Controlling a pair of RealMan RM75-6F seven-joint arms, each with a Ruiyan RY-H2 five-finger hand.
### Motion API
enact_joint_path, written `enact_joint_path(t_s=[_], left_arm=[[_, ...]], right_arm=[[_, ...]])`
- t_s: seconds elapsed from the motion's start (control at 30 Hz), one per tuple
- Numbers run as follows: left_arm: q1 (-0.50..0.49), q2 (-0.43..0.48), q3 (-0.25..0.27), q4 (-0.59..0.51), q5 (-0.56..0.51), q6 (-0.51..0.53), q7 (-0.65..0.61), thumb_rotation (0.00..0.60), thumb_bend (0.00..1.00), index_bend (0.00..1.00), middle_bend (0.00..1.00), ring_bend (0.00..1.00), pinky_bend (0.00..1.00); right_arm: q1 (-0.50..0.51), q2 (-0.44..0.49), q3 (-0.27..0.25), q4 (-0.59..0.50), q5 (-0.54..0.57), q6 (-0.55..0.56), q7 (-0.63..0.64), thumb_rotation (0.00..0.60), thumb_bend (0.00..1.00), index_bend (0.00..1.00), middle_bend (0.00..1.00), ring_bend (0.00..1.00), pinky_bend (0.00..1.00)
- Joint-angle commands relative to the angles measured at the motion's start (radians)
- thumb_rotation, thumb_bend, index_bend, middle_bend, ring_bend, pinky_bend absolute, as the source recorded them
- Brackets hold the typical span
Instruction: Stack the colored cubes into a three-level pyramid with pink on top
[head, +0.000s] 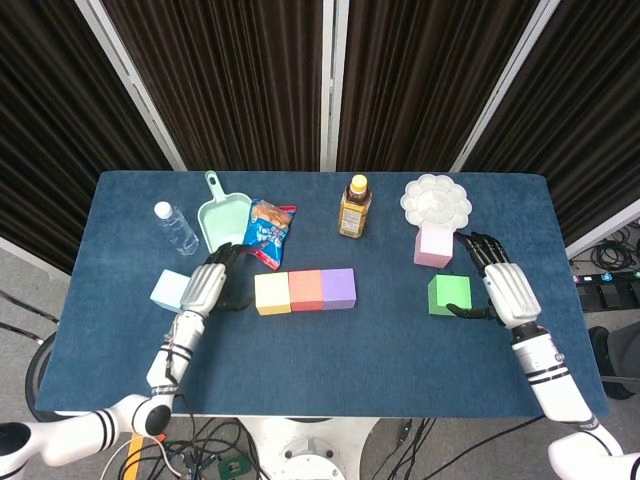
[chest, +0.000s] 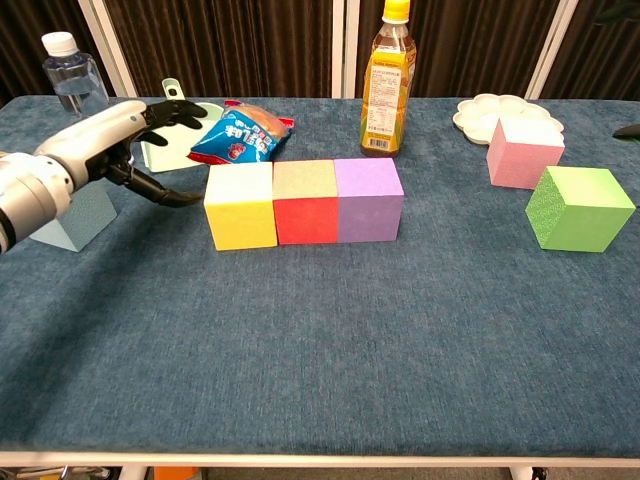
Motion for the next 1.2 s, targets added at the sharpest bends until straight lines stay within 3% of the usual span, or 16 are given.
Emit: enact_joint_path(t_s=[0.03, 0.63, 0.97, 1.2], left_arm=[[-0.004, -0.004, 0.0, 0.003, 0.0, -0.003, -0.003, 0.6, 0.17, 0.1, 0.11, 0.0, 0.13], [-0.006, -0.008, 0.003, 0.008, 0.003, 0.005, -0.009, 0.6, 0.17, 0.1, 0.11, 0.0, 0.13], [0.054, 0.1, -0.008, -0.085, -0.02, 0.086, 0.051, 0.6, 0.17, 0.1, 0.11, 0.0, 0.13], [0.125, 0.217, 0.016, -0.209, -0.039, 0.139, 0.094, 0.6, 0.17, 0.1, 0.11, 0.0, 0.14]], right_arm=[[0.0, 0.0, 0.0, 0.003, 0.0, -0.001, 0.002, 0.6, 0.03, 0.0, 0.09, 0.0, 0.0], [-0.001, -0.004, 0.001, 0.017, -0.001, -0.006, 0.016, 0.6, 0.03, 0.0, 0.09, 0.0, 0.0], [0.007, 0.063, -0.003, -0.021, 0.012, -0.04, -0.072, 0.6, 0.03, 0.0, 0.09, 0.0, 0.0], [0.0, 0.11, -0.002, -0.068, 0.09, -0.073, -0.156, 0.6, 0.03, 0.0, 0.13, 0.0, 0.0]])
